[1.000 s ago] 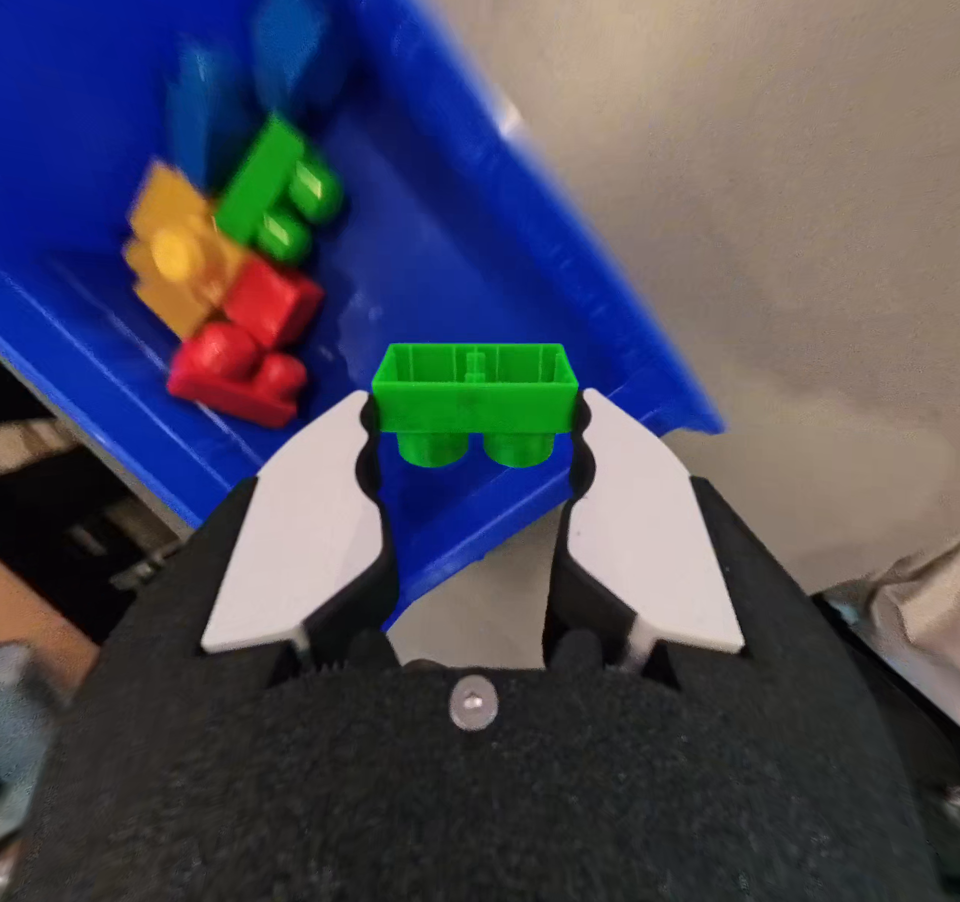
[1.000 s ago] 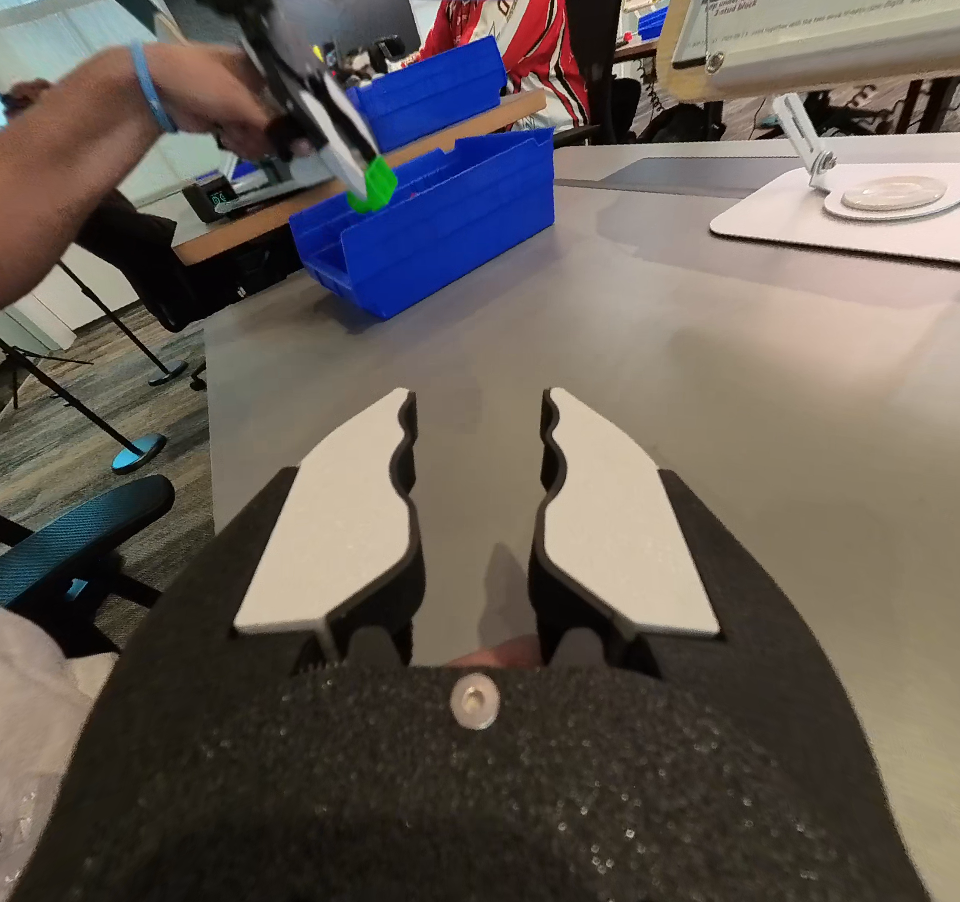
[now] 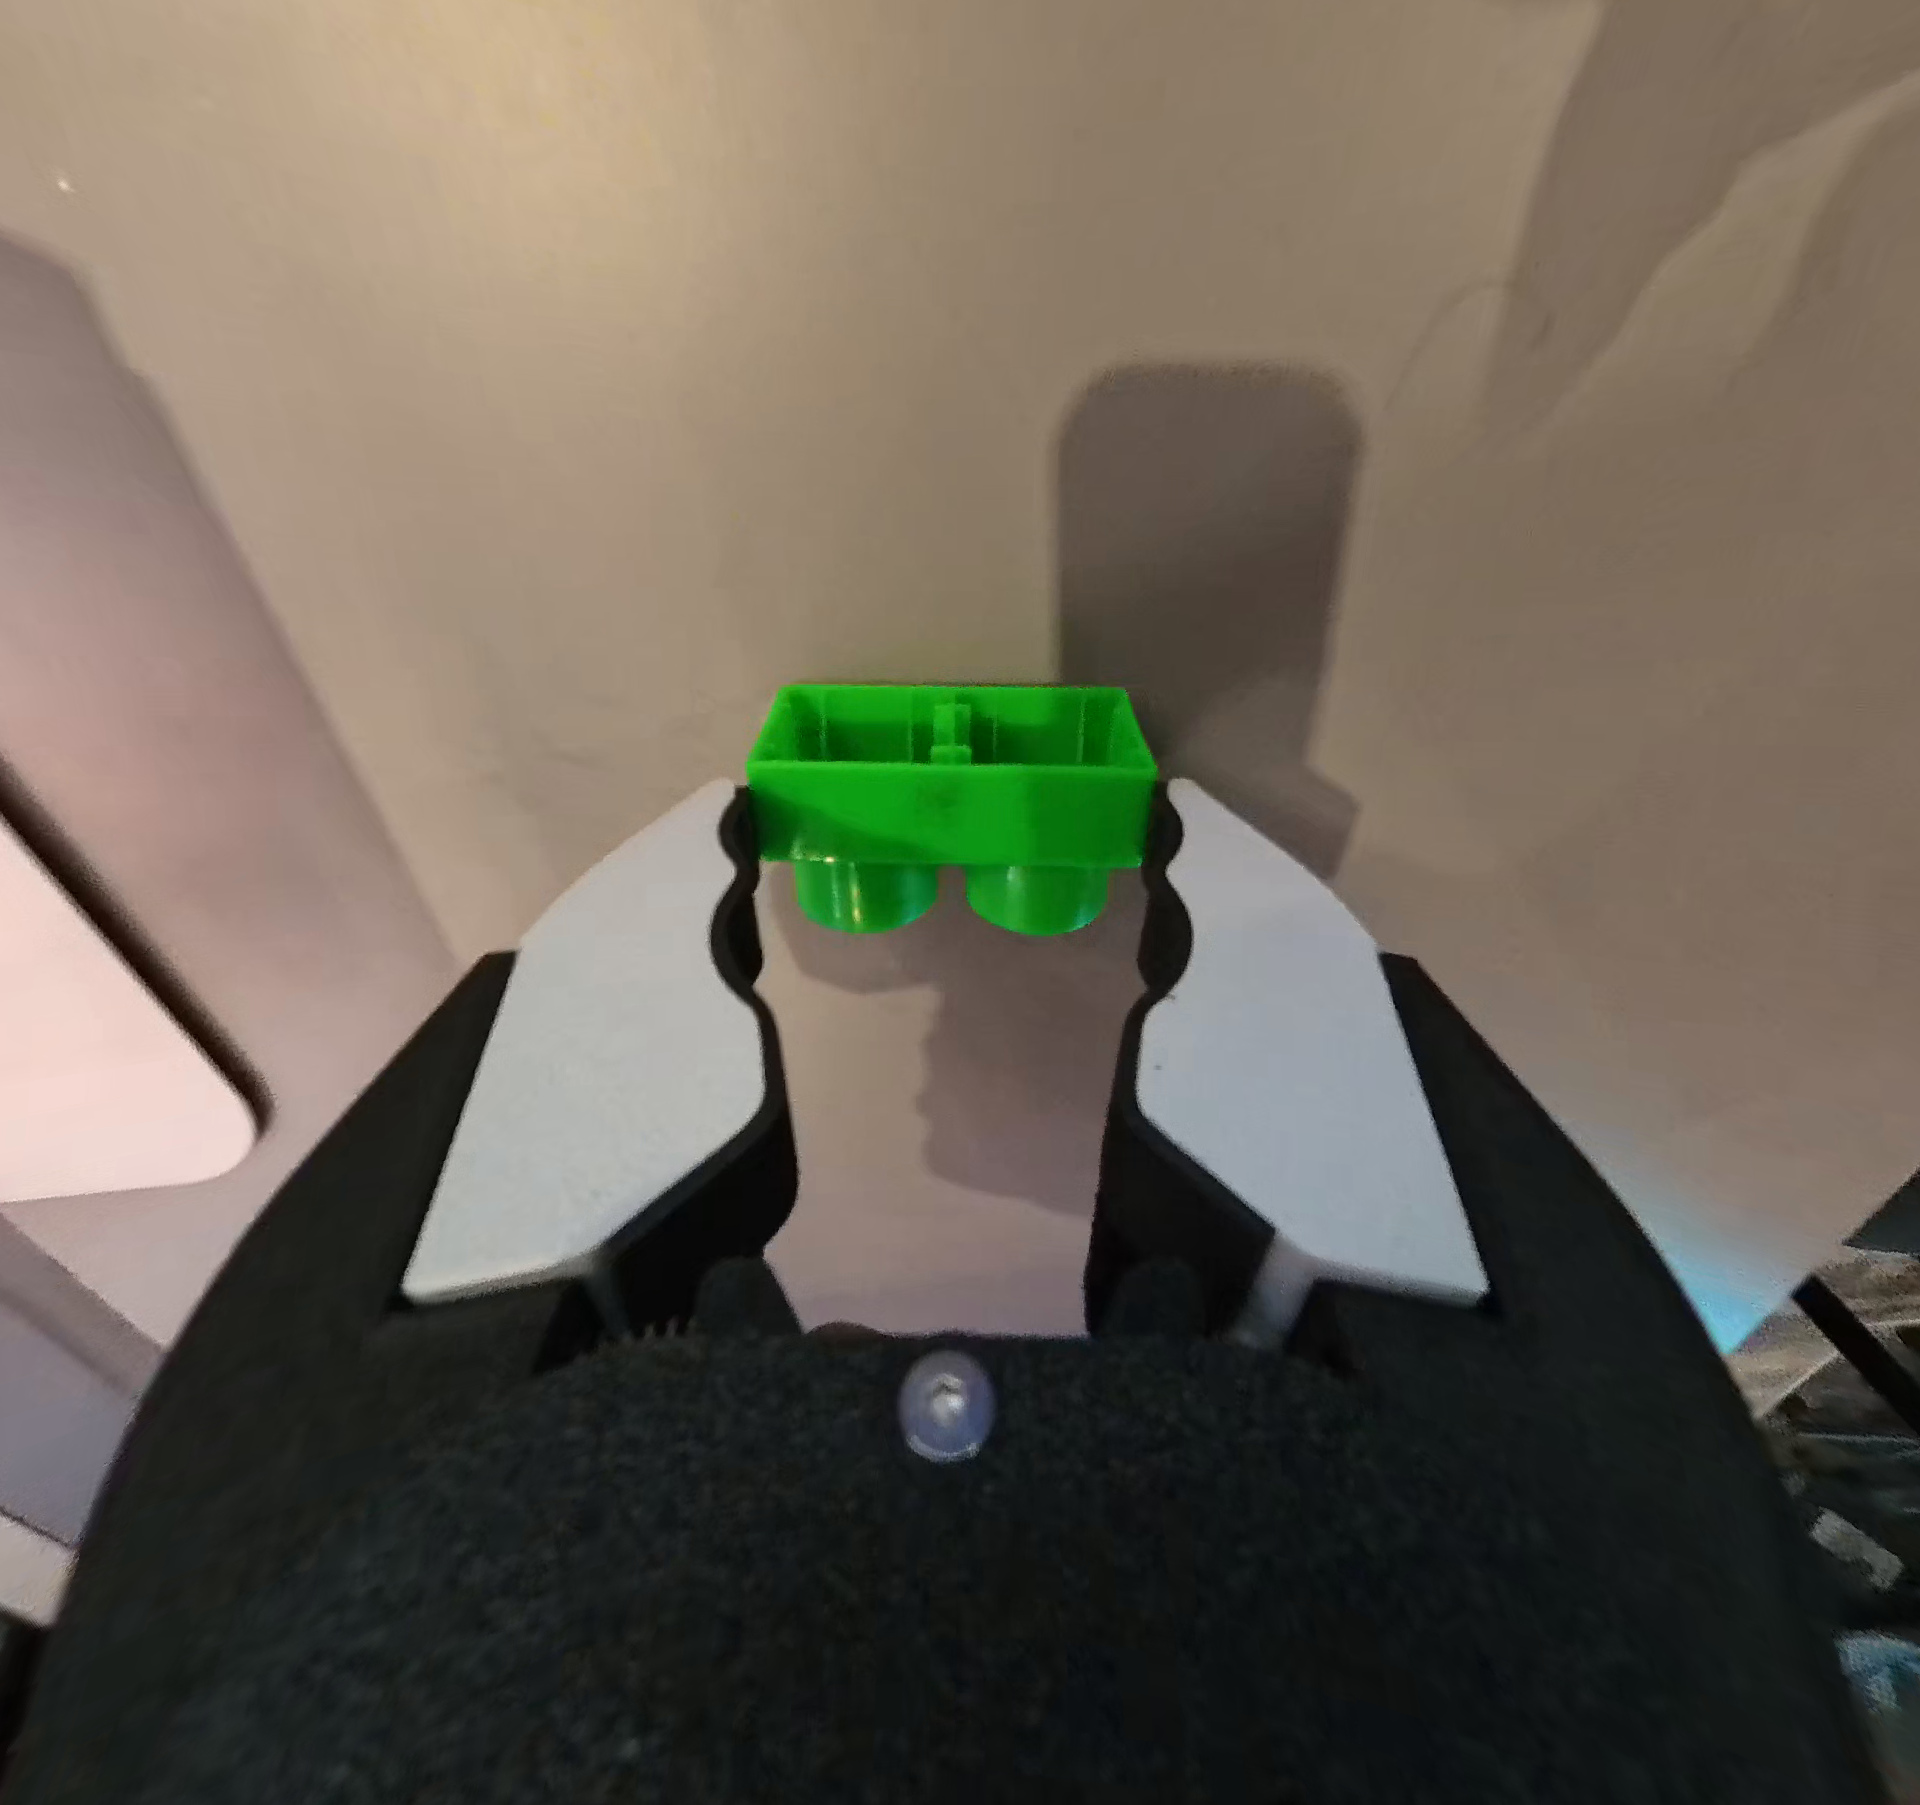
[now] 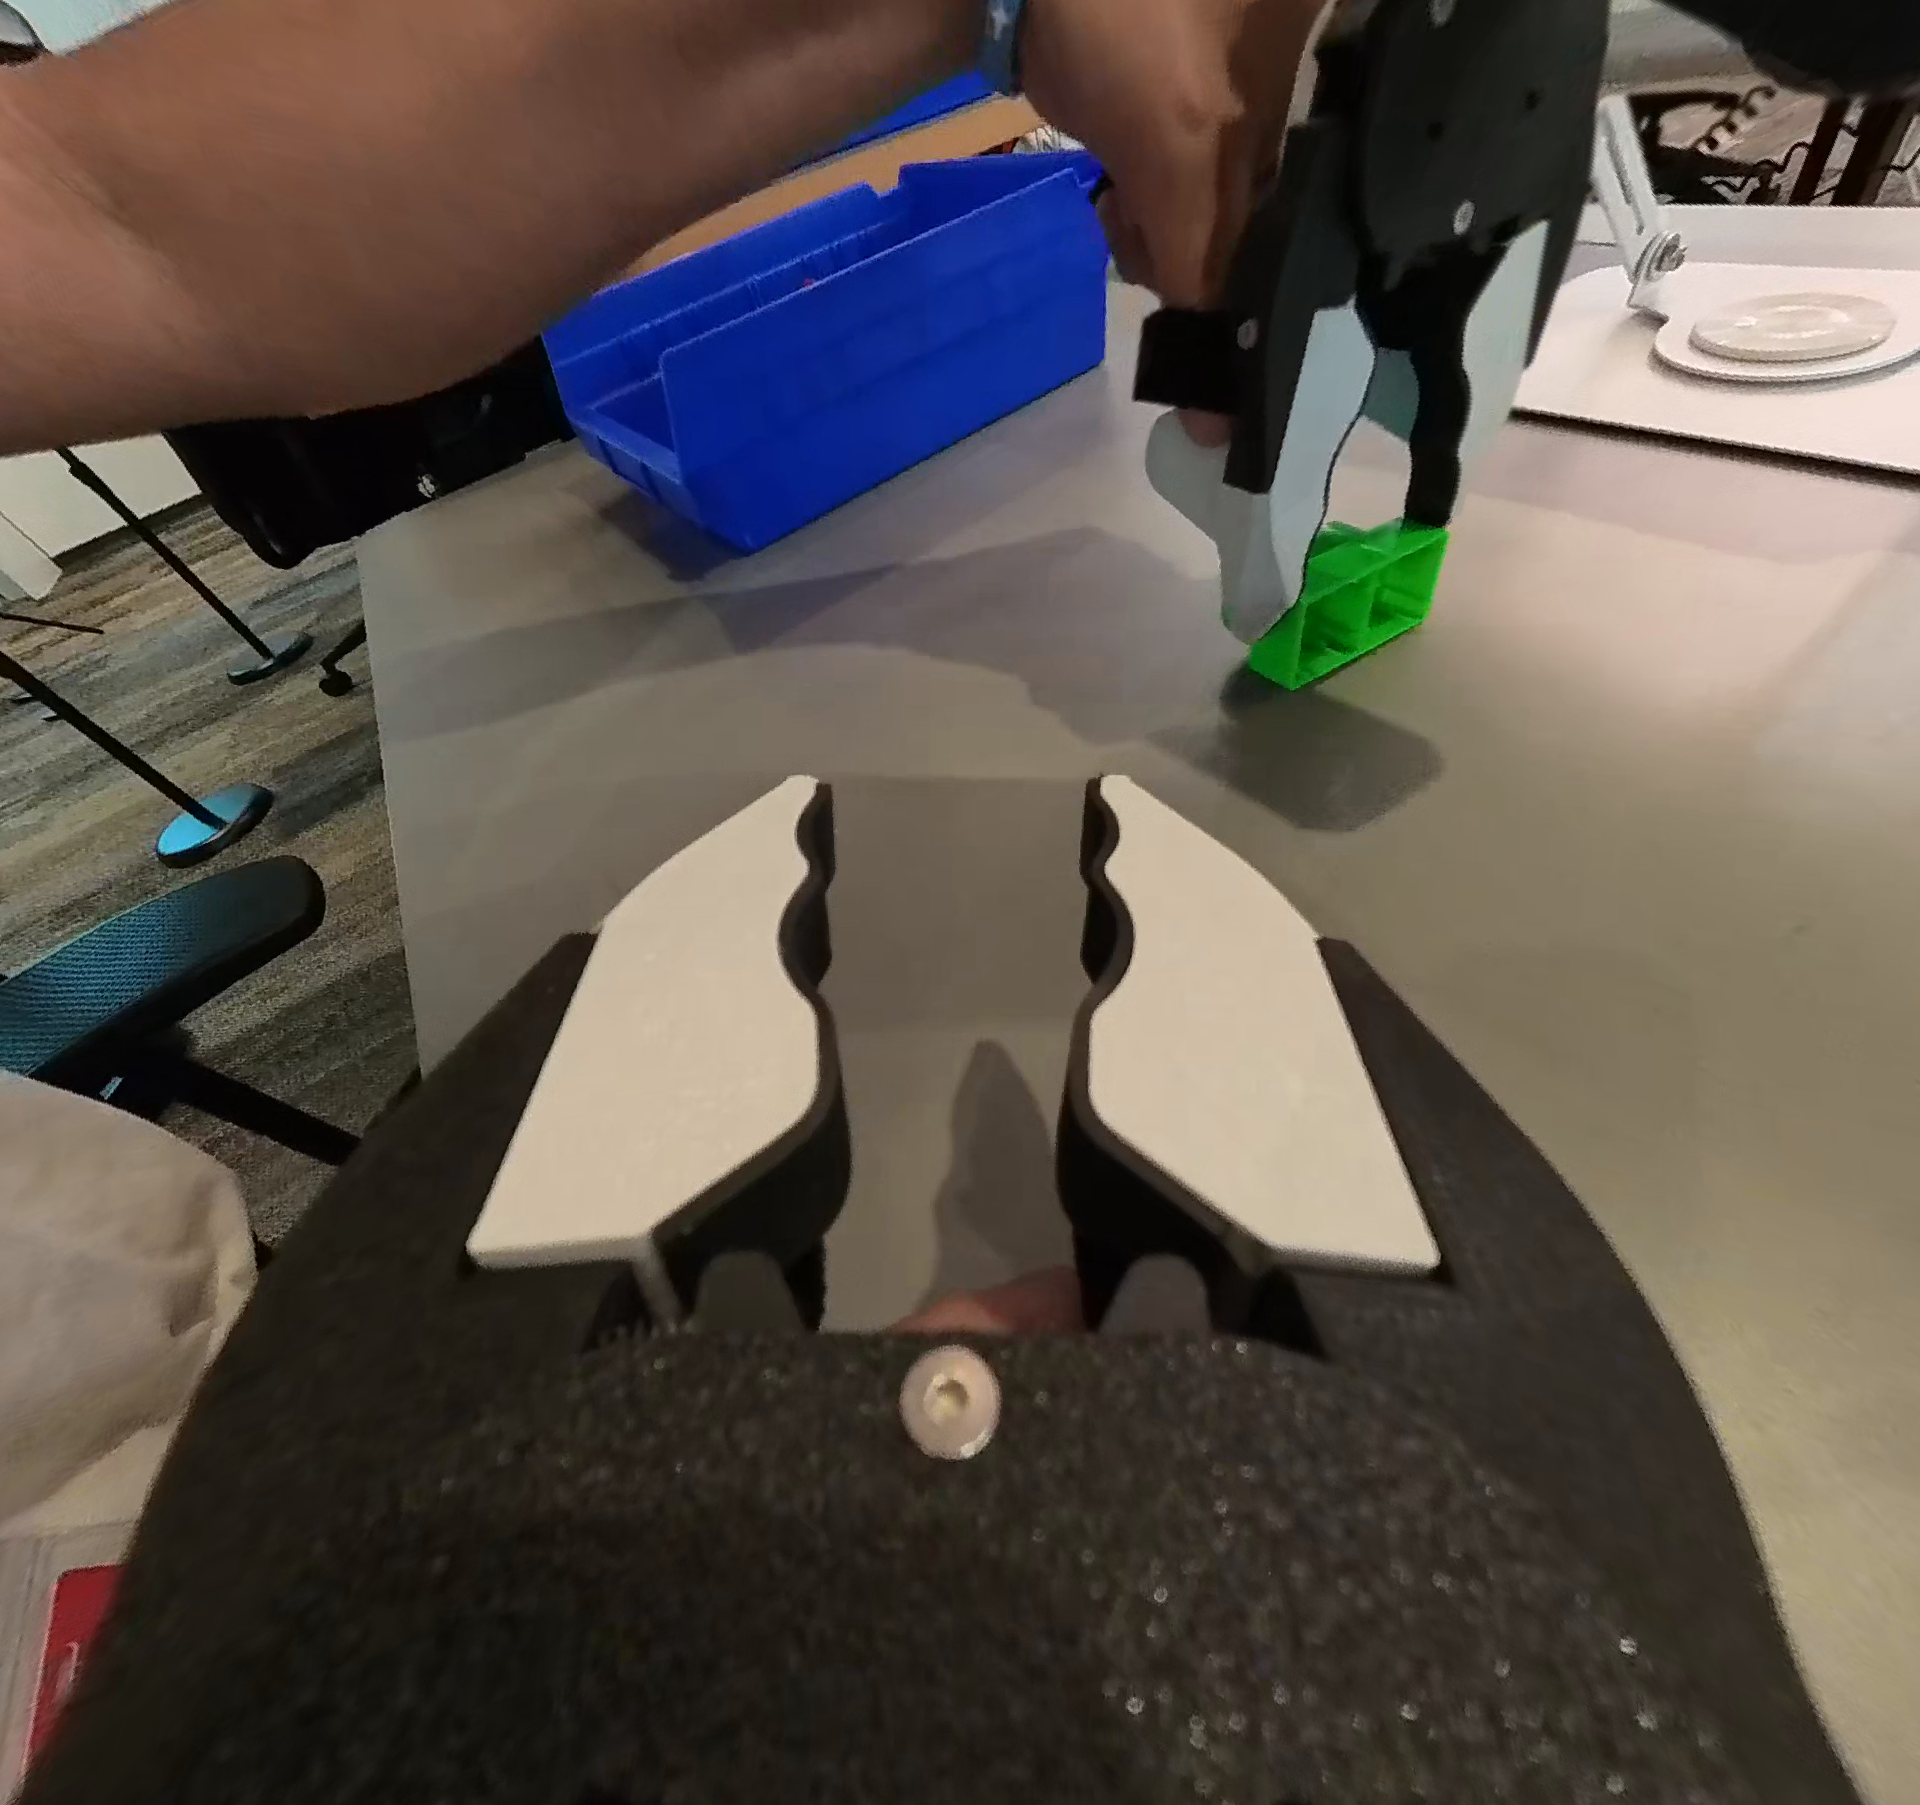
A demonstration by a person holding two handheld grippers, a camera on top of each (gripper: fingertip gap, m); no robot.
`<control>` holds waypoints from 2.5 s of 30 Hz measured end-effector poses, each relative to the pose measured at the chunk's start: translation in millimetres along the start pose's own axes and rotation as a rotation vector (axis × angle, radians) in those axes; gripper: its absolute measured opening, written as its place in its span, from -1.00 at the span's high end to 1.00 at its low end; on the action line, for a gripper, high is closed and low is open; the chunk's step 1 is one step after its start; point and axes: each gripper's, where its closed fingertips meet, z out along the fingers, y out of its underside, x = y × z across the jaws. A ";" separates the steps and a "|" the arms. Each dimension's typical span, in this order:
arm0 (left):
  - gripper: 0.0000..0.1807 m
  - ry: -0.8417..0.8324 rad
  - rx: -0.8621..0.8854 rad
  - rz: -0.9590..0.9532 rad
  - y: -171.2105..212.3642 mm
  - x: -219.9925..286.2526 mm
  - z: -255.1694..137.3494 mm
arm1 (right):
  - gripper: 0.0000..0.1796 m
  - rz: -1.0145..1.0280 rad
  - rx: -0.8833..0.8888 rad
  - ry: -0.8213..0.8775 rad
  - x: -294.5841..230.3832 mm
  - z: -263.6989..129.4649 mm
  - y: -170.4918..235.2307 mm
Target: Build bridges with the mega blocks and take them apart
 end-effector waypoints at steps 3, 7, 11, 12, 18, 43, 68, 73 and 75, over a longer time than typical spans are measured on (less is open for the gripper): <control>0.22 -0.003 0.018 -0.001 -3.1 -5.5 -0.2 | 0.49 -0.003 -0.007 0.001 -0.2 0.2 1.3; 0.22 0.004 0.033 0.011 -3.5 -10.0 -0.4 | 0.49 -0.003 -0.014 -0.003 -0.4 0.2 2.9; -0.04 0.054 0.071 -0.040 -3.9 -0.5 -4.0 | 0.49 0.002 -0.019 -0.011 -1.4 0.8 4.1; -0.12 0.046 0.093 -0.055 -2.6 2.2 -7.7 | 0.49 0.002 -0.020 -0.013 -2.0 0.9 4.3; 0.00 -0.197 0.503 -0.227 23.5 37.3 -65.0 | 0.49 -0.008 -0.034 -0.027 -6.6 1.1 6.2; 0.16 -0.925 1.142 -1.454 299.7 192.6 -60.2 | 0.49 -0.068 -0.124 -0.039 -5.5 19.2 17.3; 0.22 -0.315 0.256 -1.565 411.2 -73.4 -62.7 | 0.50 -0.011 -0.099 -0.064 -2.1 13.2 17.2; 0.30 -0.200 0.241 -1.657 416.2 -74.7 -44.5 | 0.50 -0.013 -0.101 -0.067 -3.0 12.7 17.7; 0.31 -0.174 0.205 -1.673 418.7 -71.5 -37.6 | 0.50 -0.017 -0.103 -0.068 -3.9 12.5 18.1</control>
